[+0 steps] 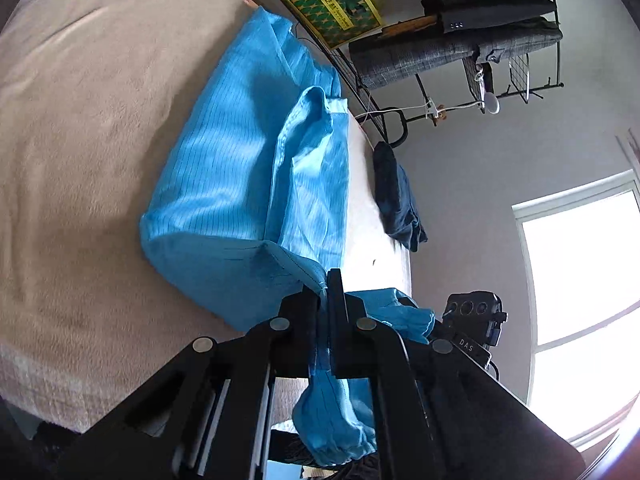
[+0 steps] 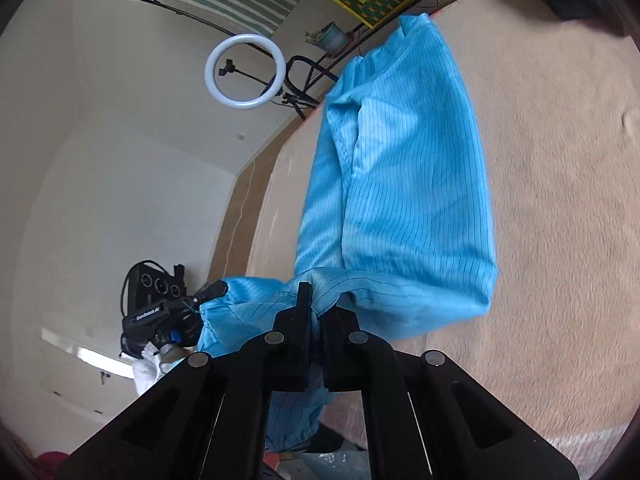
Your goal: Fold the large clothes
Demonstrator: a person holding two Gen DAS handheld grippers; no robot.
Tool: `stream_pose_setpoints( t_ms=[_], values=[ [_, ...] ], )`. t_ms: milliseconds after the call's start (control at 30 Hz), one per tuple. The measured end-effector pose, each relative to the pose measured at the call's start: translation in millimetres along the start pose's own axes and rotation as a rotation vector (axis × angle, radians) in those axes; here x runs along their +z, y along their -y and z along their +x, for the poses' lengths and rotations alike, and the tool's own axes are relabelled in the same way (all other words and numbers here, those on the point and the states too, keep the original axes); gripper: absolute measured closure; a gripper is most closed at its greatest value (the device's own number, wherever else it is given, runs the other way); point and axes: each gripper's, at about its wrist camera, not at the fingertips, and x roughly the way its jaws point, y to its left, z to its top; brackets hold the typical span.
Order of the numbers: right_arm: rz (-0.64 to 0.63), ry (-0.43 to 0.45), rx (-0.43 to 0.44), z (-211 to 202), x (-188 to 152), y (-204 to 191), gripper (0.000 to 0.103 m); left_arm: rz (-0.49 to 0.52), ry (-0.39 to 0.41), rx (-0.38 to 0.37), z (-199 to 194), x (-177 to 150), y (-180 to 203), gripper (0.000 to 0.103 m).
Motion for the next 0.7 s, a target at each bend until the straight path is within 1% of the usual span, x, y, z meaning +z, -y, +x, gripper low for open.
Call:
stream_pose_setpoints(
  t_ms=[67, 133, 233, 300, 333, 400, 467, 667, 700],
  values=[
    [0.025, 0.019, -0.013, 7.5, 14.6, 10.3, 0.101, -0.026, 0.017, 0.019, 9.8, 17.0, -3.0, 0.102],
    [0.056, 0.036, -0.024, 18.5, 28.9, 20.7, 0.101, -0.023, 0.029, 0.055, 21.4, 33.0, -5.6, 0.102],
    [0.104, 0.026, -0.048, 37.1, 44.8, 36.9, 0.101, -0.035, 0.043, 0.101, 41.6, 55.6, -13.4, 0.102],
    [0.097, 0.024, -0.091, 47.1, 52.5, 42.9, 0.101, -0.069, 0.038, 0.110, 54.5, 66.5, -23.4, 0.102],
    [0.104, 0.021, -0.100, 51.7, 55.8, 46.7, 0.101, -0.080, 0.035, 0.119, 60.8, 71.1, -27.6, 0.102],
    [0.125, 0.014, -0.105, 57.3, 60.8, 54.7, 0.101, -0.091, 0.028, 0.145, 70.0, 77.4, -34.5, 0.102],
    [0.136, 0.016, -0.114, 60.5, 64.1, 59.4, 0.101, -0.109, 0.029, 0.155, 77.7, 82.4, -39.7, 0.102],
    [0.163, 0.020, -0.139, 70.1, 72.0, 67.8, 0.099, -0.098, 0.044, 0.203, 86.0, 94.4, -40.1, 0.101],
    [0.170, 0.021, -0.141, 70.7, 73.1, 69.4, 0.096, -0.097, 0.043, 0.213, 85.9, 96.4, -39.4, 0.097]
  ],
)
